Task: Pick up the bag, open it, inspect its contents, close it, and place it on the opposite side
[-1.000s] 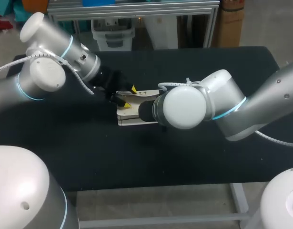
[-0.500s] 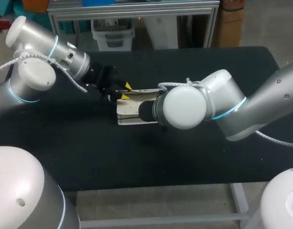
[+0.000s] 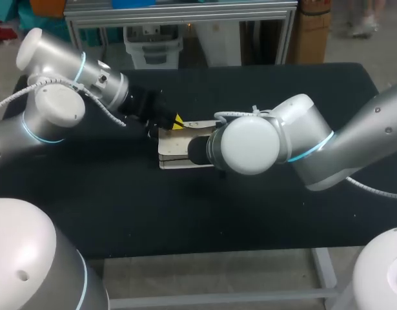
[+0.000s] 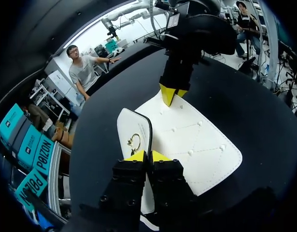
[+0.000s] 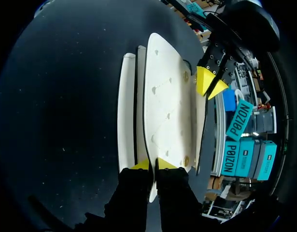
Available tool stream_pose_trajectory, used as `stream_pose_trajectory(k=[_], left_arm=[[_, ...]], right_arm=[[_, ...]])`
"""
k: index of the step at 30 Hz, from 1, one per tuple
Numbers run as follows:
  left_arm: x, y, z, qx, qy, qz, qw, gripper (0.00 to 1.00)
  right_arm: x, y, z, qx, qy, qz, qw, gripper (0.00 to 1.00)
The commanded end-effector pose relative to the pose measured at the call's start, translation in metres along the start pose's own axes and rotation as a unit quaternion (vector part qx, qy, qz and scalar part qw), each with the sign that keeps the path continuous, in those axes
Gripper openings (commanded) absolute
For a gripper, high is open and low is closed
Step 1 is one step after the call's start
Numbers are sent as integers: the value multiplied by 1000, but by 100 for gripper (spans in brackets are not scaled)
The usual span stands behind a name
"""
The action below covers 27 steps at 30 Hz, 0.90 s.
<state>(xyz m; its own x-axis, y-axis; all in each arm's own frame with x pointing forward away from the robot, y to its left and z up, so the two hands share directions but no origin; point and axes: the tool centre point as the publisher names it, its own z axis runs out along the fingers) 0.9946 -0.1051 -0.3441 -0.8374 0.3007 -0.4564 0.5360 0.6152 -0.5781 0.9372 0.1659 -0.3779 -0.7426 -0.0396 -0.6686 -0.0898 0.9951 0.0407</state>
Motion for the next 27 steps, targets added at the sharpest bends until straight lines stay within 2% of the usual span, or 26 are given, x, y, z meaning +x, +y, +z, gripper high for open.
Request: stream_pose_trajectory(k=[1,5,8,15,16,17,20,21,27], left_arm=[[9,0,-2,-16,34,12,999,0],[27,-1,2,-33,64,30,997,0],[33,0,6,-43,84,36,995,0],[31,4,13,-36,90,22,995,0],[29,5,11,-32,86,21,996,17],[27,5,8,-29,82,20,996,42],[25,4,2,-25,68,18,997,81],[24,3,0,-23,66,19,997,89],[22,0,-8,-11,51,19,998,89]], right_arm=[[0,1,1,0,-1,0,1000,0],[0,1,1,0,-1,0,1000,0],[0,1,1,0,-1,0,1000,0],[0,1,1,0,-1,0,1000,0],[0,1,1,0,-1,0,1000,0],[0,1,1,0,-1,0,1000,0],[0,1,1,0,-1,0,1000,0],[0,1,1,0,-1,0,1000,0],[0,1,1,0,-1,0,1000,0]])
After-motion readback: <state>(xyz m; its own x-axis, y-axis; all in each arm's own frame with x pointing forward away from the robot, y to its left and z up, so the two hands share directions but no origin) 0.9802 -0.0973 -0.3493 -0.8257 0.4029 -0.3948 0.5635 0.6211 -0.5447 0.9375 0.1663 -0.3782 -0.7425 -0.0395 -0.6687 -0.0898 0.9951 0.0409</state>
